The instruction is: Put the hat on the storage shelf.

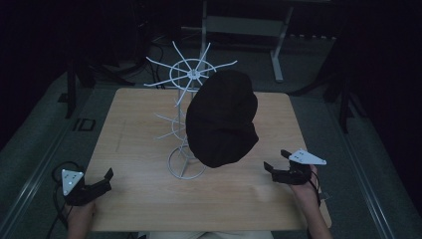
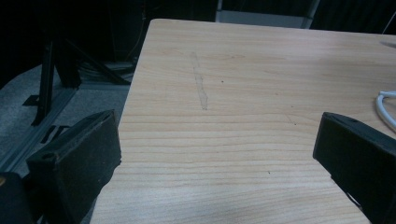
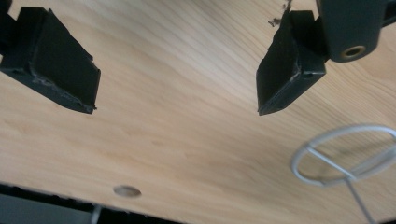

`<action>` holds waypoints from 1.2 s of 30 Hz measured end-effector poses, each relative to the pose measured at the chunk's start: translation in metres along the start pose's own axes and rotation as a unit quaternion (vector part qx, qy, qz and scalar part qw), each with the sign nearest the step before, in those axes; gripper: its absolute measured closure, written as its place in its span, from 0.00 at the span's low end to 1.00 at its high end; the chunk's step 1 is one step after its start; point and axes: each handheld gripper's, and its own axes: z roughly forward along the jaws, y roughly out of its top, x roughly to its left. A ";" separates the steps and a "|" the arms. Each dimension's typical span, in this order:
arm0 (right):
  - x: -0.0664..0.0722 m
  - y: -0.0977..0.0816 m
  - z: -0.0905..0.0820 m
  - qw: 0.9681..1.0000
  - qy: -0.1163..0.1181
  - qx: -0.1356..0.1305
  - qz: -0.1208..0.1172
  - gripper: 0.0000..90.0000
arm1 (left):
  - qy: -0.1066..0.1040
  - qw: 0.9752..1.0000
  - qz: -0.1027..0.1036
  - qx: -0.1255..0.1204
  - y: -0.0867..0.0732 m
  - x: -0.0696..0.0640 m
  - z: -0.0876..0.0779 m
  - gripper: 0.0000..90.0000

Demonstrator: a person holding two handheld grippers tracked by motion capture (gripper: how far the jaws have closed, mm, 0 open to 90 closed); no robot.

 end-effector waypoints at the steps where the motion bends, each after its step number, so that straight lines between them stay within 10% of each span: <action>1: -0.002 -0.004 0.001 1.000 -0.003 0.003 0.002 0.15 | 0.000 1.000 0.000 0.000 0.000 0.000 0.000 0.02; 25: -0.039 -0.053 -0.026 0.992 -0.110 0.022 0.049 0.15 | 0.000 1.000 -0.001 0.000 0.000 0.000 0.000 0.02; 36: -0.052 -0.061 -0.043 0.977 -0.202 -0.018 0.064 0.15 | 0.000 1.000 -0.001 -0.001 0.000 0.000 0.000 0.02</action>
